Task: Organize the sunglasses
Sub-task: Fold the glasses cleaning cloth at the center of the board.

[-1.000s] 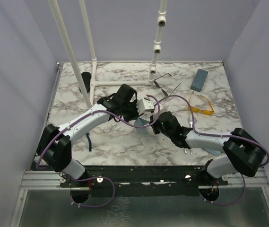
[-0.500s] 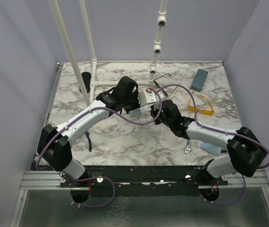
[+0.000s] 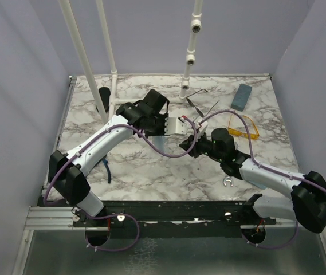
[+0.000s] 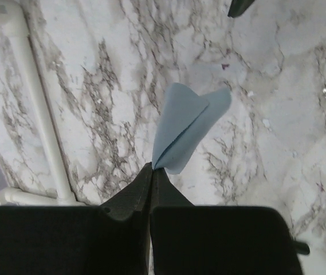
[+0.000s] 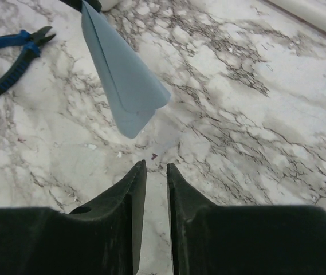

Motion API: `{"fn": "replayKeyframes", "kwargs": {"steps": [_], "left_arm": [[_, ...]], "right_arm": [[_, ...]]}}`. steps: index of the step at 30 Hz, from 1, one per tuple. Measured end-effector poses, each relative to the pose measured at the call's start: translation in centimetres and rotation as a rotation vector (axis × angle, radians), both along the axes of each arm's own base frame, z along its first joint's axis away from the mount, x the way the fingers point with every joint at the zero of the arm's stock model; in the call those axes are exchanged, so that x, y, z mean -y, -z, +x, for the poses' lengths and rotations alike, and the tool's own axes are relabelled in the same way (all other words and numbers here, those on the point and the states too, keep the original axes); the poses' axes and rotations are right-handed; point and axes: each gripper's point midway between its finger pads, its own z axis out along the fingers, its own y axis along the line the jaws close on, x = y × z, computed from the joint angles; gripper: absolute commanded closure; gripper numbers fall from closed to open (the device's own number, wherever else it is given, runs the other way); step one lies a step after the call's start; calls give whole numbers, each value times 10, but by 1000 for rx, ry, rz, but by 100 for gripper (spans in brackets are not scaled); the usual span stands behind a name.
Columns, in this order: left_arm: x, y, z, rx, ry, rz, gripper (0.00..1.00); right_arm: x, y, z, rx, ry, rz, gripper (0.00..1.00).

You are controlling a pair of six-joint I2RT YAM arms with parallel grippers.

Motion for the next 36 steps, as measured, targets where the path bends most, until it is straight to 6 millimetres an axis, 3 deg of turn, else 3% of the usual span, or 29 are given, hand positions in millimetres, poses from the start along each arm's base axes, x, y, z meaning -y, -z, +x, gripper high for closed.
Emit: {"fn": "replayKeyframes", "kwargs": {"steps": [7,14,23,32,36], "left_arm": [[-20,7,-23,-162,8,177,100],[-15,-9,-41,-262,-39,143,100],[-5,-10,-83,-316,23,161,100],[8,-13,-105,-381,14,95,100],[12,-20,-114,-388,11,56,100]], "right_arm": [[-9,-12,-19,27,-96,91,52],[-15,-11,-33,17,-134,189,38],[-25,-37,-43,112,-197,263,35],[-25,-31,-60,124,-247,286,33],[-22,-46,-70,154,-263,336,33]]}}
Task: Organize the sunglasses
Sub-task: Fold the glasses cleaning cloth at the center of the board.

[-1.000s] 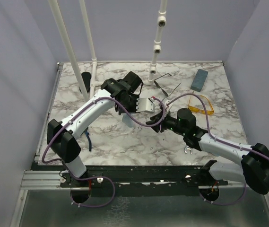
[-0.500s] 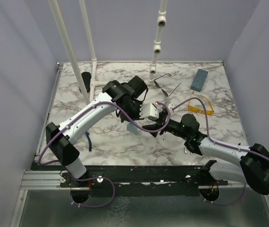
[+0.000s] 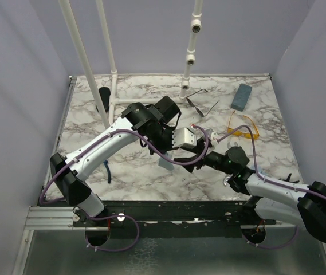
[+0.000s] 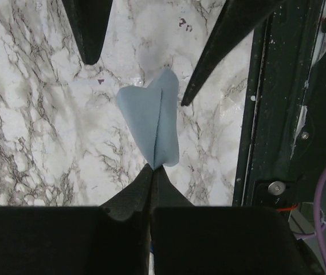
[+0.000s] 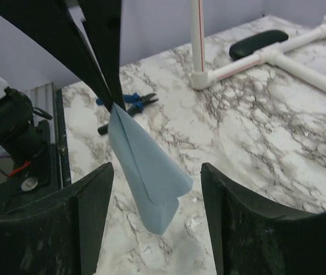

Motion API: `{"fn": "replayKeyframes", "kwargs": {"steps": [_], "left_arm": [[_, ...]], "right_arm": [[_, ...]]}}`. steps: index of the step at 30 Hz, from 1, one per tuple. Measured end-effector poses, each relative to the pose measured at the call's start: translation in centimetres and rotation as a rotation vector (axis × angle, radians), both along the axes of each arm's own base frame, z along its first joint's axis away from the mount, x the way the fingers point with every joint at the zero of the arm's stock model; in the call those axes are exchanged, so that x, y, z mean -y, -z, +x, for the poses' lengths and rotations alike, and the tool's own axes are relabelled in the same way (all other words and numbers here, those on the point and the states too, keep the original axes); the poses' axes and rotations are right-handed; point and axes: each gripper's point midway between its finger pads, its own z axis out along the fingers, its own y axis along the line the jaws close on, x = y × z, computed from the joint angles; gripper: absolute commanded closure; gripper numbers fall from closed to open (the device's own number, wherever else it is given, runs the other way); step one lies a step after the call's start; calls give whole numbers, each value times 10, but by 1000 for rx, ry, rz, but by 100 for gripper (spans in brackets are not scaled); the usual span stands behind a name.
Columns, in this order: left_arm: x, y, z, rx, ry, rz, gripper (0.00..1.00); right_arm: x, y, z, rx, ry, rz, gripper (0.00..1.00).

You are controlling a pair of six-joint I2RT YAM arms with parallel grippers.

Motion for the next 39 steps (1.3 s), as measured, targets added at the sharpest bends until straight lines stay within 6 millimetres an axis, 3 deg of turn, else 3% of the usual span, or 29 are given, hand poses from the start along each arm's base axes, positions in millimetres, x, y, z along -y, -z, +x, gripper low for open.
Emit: {"fn": "replayKeyframes", "kwargs": {"steps": [3,7,15,22,39], "left_arm": [[3,0,-4,-5,3,-7,100],[6,1,-8,-12,6,-7,100],[9,0,-8,-16,6,-23,100],[10,0,-9,-19,9,-26,100],[11,0,-10,-16,23,-25,100]], "right_arm": [[-1,-22,-7,46,-14,58,29],[-6,-31,-9,62,-29,81,27],[-14,-19,-5,34,-21,60,31],[-15,-30,6,47,22,78,36],[-18,-21,14,29,50,58,34]]}}
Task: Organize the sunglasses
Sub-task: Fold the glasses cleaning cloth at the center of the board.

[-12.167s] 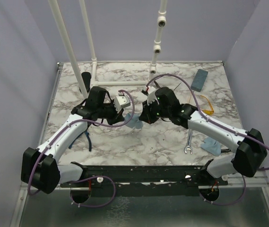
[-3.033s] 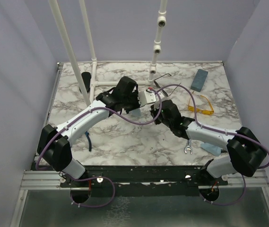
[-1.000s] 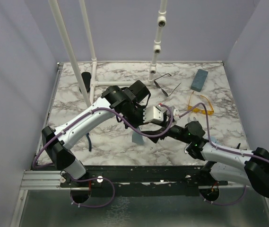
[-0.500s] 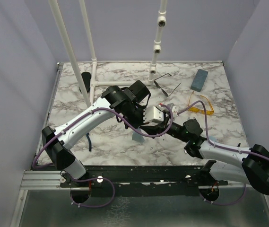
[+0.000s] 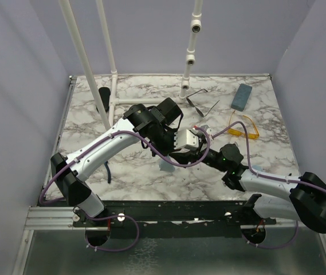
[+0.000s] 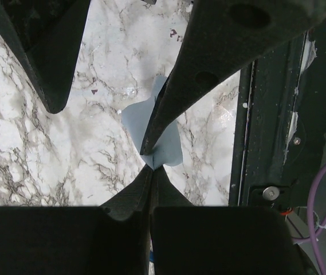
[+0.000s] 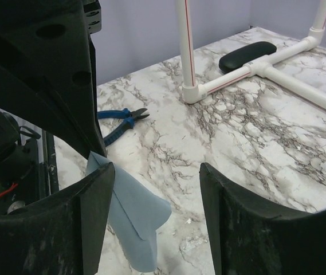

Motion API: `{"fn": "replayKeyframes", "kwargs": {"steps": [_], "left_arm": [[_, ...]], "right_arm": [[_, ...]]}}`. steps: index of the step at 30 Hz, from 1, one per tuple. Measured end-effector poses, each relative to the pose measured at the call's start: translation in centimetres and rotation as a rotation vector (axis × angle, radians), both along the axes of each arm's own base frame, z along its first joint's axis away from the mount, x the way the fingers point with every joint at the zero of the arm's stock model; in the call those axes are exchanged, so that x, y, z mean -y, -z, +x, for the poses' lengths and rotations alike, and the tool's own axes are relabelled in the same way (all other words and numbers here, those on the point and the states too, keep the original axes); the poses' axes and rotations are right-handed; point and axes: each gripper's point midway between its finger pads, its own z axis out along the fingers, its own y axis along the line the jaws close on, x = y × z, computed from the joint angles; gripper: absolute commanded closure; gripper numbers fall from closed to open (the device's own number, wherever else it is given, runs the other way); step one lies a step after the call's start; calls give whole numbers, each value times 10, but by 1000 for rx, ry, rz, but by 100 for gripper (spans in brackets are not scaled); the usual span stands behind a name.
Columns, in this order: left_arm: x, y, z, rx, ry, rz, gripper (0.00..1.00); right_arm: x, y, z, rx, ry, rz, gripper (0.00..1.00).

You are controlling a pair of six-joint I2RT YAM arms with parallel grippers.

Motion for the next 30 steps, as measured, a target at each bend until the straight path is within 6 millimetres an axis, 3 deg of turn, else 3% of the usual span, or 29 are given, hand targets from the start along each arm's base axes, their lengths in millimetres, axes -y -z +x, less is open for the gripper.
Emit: {"fn": "replayKeyframes", "kwargs": {"steps": [14,20,25,30], "left_arm": [[0,0,1,10,15,0,100],[1,-2,2,14,15,-4,100],[1,-2,2,15,19,-5,100],[0,-2,2,17,29,-1,100]], "right_arm": [[1,-5,-13,49,-54,-12,33],[0,2,-12,33,-55,-28,33],[1,2,-9,29,-38,-27,41],[5,6,1,9,21,-33,42]]}}
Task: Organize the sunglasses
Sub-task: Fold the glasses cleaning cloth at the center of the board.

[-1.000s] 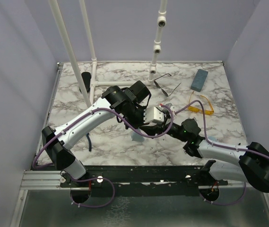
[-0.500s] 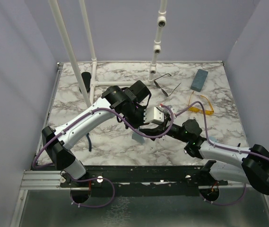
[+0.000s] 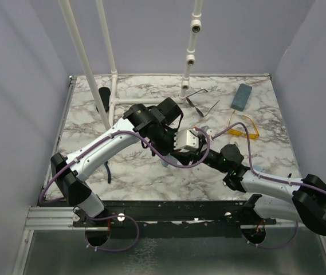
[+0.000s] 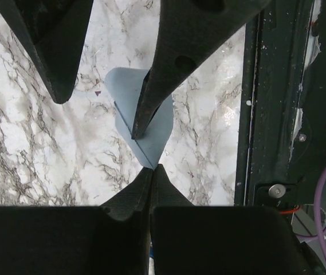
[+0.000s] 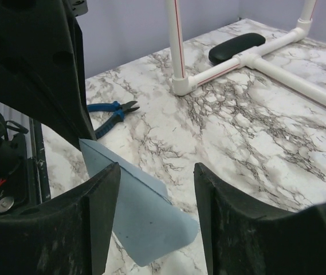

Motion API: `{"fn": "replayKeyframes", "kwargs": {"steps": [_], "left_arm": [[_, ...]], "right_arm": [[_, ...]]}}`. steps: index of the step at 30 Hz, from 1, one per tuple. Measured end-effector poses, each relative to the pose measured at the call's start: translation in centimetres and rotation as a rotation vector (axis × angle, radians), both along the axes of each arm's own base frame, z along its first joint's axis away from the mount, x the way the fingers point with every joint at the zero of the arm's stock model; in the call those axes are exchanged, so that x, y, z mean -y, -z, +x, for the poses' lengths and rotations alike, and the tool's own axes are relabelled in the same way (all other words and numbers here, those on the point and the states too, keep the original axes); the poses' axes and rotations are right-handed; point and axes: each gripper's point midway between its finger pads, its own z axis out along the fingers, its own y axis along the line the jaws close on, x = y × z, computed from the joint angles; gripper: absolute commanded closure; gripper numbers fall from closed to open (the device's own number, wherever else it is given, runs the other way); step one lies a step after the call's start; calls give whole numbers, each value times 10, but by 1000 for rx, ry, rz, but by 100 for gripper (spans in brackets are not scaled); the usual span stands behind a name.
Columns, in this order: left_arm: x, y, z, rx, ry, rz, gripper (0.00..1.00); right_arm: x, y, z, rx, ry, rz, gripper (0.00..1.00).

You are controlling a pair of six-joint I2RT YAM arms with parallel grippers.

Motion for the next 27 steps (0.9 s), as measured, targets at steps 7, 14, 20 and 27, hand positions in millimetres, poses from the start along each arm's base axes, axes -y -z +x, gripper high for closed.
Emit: {"fn": "replayKeyframes", "kwargs": {"steps": [7,14,20,27], "left_arm": [[-1,1,-3,-2,16,8,100],[-1,3,-2,-1,25,18,100],[-2,4,-1,1,24,22,100],[0,-1,2,18,28,15,100]], "right_arm": [[0,9,2,-15,10,-25,42],[-3,10,-3,-1,-30,-37,41],[-7,17,-9,-12,-69,-51,41],[-12,32,-15,-30,-116,-87,41]]}}
